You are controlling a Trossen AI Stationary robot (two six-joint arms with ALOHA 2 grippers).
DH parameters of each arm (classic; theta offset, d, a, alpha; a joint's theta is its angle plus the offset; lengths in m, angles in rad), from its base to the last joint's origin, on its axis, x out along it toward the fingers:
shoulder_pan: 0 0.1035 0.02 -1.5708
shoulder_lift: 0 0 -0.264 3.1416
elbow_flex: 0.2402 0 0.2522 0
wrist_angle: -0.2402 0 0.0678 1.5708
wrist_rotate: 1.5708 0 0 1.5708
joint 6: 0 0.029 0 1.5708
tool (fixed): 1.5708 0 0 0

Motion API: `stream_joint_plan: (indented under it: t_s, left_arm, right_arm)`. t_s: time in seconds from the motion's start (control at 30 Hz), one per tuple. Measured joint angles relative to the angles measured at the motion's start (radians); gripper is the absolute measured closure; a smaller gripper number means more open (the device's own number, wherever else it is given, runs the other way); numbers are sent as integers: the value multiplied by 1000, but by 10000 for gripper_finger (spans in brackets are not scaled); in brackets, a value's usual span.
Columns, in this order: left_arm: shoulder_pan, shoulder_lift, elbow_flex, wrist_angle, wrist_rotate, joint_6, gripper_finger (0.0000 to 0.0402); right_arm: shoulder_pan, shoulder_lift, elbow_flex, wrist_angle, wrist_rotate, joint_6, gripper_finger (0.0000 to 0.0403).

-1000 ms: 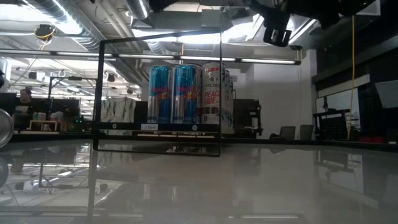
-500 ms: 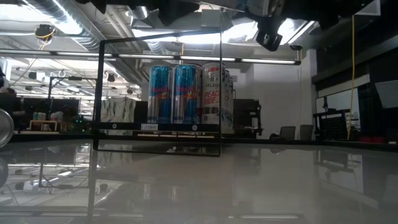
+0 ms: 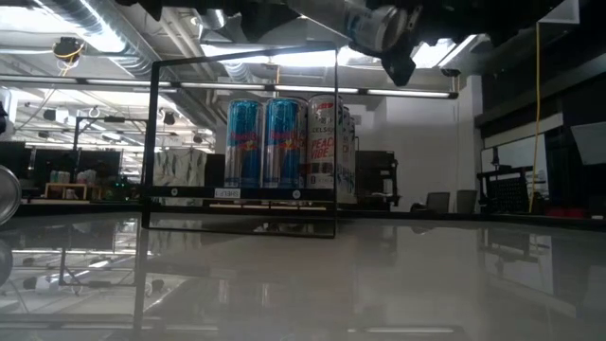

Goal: Place canned beverage on shelf
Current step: Put the top right blue soda can on the shelf

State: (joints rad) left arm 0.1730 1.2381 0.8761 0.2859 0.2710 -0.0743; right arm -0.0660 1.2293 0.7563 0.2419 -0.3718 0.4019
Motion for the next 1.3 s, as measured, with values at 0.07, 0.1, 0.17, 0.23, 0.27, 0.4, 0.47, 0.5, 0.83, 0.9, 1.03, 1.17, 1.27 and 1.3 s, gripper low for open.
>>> stream_joint_plan:
  t_s: [0.07,0.1,0.17,0.23,0.27,0.4,0.47,0.5,0.83,0.9,1.03,1.17,1.27,1.3]
  left_arm:
    - [0,0,0,-1,-1,-3,7]
    - [0,0,0,-1,-5,-3,7]
    - [0,0,0,-1,-26,-5,7]
    - [0,0,0,-1,-44,-5,7]
    - [0,0,0,-1,-53,-6,7]
    - [0,0,0,-1,-87,-4,7]
    - [0,0,0,-1,-102,-4,7]
    - [0,0,0,0,-107,-4,7]
    - [0,0,0,0,-181,-8,7]
    - [0,0,0,7,-213,-42,7]
    - [0,4,0,36,-286,-138,7]
    - [0,28,0,117,-340,-310,7]
    - [0,57,0,164,-370,-446,7]
    - [0,68,0,172,-375,-493,7]
  right_arm:
    - [11,0,0,-3,52,-42,148]
    - [18,0,0,-7,85,-65,148]
    - [33,0,0,-9,158,-113,148]
    - [51,0,0,-14,232,-163,148]
    - [59,0,0,-15,264,-188,148]
    - [96,0,0,-14,383,-284,148]
    - [115,0,0,-14,450,-338,148]
    - [125,0,0,-14,492,-365,148]
    - [244,-1,0,-9,1243,-823,148]
    - [258,-1,0,-7,1361,-927,148]
    - [271,-1,0,-9,1452,-1125,148]
    - [270,-1,0,-11,1457,-1292,148]
    - [269,-1,0,-8,1461,-1388,148]
    - [269,-1,0,-7,1461,-1417,148]
